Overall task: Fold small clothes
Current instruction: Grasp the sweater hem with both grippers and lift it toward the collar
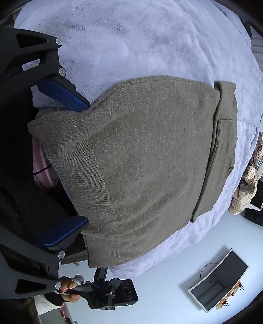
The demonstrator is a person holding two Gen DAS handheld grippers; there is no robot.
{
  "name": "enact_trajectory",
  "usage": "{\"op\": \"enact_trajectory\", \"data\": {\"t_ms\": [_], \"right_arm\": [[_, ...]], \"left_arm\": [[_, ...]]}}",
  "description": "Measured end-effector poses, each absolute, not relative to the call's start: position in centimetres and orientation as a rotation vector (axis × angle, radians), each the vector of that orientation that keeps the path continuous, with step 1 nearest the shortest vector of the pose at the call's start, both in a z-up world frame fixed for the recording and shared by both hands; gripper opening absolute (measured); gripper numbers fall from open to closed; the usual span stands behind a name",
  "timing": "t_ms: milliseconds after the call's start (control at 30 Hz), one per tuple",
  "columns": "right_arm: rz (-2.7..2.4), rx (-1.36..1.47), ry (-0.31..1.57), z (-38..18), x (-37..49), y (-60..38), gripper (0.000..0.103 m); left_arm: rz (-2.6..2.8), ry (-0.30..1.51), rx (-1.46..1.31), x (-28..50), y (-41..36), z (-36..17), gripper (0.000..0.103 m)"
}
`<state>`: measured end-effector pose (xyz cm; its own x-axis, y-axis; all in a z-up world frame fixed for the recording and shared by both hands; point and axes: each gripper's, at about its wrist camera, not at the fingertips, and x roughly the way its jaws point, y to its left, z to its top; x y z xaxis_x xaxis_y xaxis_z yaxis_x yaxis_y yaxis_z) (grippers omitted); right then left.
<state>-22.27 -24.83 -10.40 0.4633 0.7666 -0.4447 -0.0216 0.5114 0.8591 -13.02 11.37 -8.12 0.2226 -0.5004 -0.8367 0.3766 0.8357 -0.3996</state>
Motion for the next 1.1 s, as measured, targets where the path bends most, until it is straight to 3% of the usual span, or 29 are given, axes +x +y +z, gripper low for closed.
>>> {"op": "enact_trajectory", "data": {"t_ms": [100, 167, 233, 267, 333, 367, 400, 500, 800, 967, 1100], "right_arm": [[0.578, 0.951, 0.970, -10.9, -21.9, -24.6, 0.082], [0.561, 0.961, 0.986, -11.4, -21.8, -24.4, 0.082], [0.546, 0.970, 1.004, -12.0, -22.1, -24.3, 0.076], [0.536, 0.973, 1.017, -12.3, -22.1, -24.2, 0.065], [0.520, 0.986, 1.042, -12.8, -21.9, -24.0, 0.043], [0.504, 0.982, 1.056, -13.0, -21.9, -23.9, 0.029], [0.492, 0.974, 1.071, -13.1, -21.7, -23.6, 0.020], [0.542, 1.026, 1.017, -12.5, -21.4, -23.3, 0.012], [0.705, 1.118, 0.736, -6.2, -16.4, -25.1, 0.012], [0.646, 1.087, 0.721, -4.1, -9.6, -26.0, 0.012], [0.557, 1.071, 0.813, -5.6, -3.7, -27.1, 0.012]], "left_arm": [[-0.598, 1.249, -0.122, -13.2, 11.0, -9.4, 0.102], [-0.574, 1.265, -0.122, -13.4, 11.1, -9.8, 0.097], [-0.521, 1.268, -0.082, -13.4, 11.4, -9.9, 0.073], [-0.492, 1.271, -0.065, -13.3, 11.6, -9.9, 0.063], [-0.484, 1.273, -0.073, -13.3, 12.1, -9.9, 0.027], [-0.502, 1.271, -0.098, -13.3, 12.4, -9.7, 0.019], [-0.514, 1.267, -0.115, -13.4, 12.6, -9.5, 0.016], [-0.537, 1.217, -0.124, -13.6, 13.1, -8.1, 0.014], [-0.582, 0.991, -0.242, -8.8, 15.5, -1.3, 0.014], [-0.518, 0.932, -0.245, -2.3, 13.2, -0.5, 0.014], [-0.461, 0.979, -0.225, 3.1, 11.4, -2.6, 0.014]]}}
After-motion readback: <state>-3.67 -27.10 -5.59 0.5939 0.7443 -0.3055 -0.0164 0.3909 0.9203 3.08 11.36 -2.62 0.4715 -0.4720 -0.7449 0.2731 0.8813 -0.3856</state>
